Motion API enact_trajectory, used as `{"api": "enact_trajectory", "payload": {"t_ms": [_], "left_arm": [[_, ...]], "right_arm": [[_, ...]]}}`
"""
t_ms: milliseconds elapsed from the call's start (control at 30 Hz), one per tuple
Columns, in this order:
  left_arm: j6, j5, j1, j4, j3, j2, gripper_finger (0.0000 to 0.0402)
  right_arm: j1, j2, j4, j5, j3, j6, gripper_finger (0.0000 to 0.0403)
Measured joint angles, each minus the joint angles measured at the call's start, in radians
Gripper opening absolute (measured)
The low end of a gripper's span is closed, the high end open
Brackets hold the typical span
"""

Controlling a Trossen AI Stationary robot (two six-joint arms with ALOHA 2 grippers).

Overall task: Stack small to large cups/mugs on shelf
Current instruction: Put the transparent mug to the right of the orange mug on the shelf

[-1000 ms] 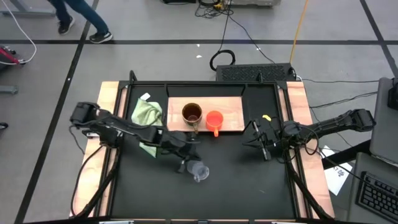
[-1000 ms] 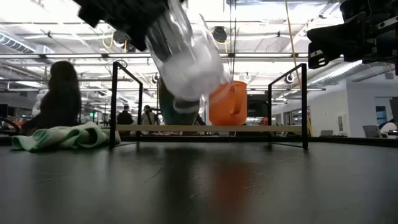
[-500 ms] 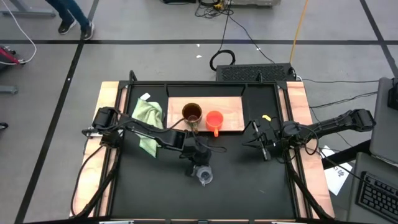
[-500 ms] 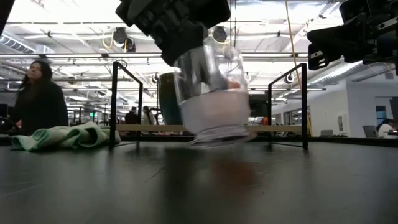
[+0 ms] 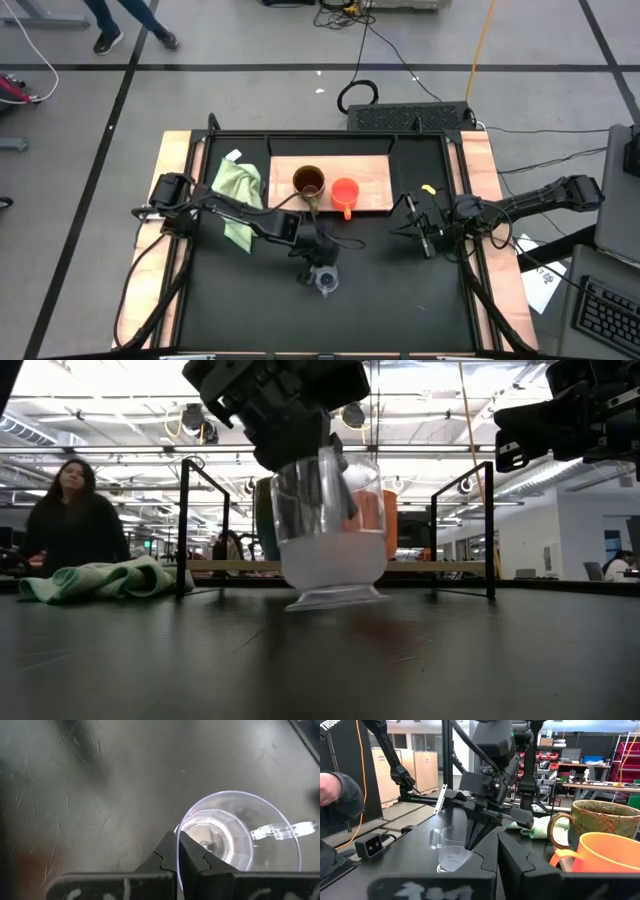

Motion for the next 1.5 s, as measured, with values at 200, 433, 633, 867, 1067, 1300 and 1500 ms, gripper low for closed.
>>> {"api": "enact_trajectory", "payload": {"t_ms": [200,433,633,867,1067,1300,1500], "left_arm": [[-0.006,-0.024,0.000,-0.033,0.000,0.000,0.0000],[0.000,-0.022,0.000,-0.038,0.002,0.010,0.0000],[0.039,0.009,-0.011,-0.025,0.006,0.032,0.0000],[0.054,0.009,-0.031,-0.020,0.005,0.043,0.0002],[0.072,-0.021,-0.051,-0.011,0.003,0.045,0.0015],[0.069,-0.025,-0.059,0.018,0.001,0.044,0.0020],[0.068,-0.025,-0.063,0.013,0.012,0.045,0.0021]], "right_arm": [[0.000,0.000,0.000,0.000,0.000,-0.002,0.0000],[0.000,0.000,0.000,0.000,0.000,-0.006,0.0000],[0.000,0.000,0.000,0.000,0.000,-0.008,0.0000],[0.000,0.000,0.000,0.000,0.000,-0.008,0.0000],[0.000,0.000,0.000,0.000,0.000,-0.008,0.0000],[0.000,0.000,-0.001,0.000,0.000,-0.005,0.0000],[0.000,0.000,-0.008,0.000,0.000,-0.004,0.0000]]}}
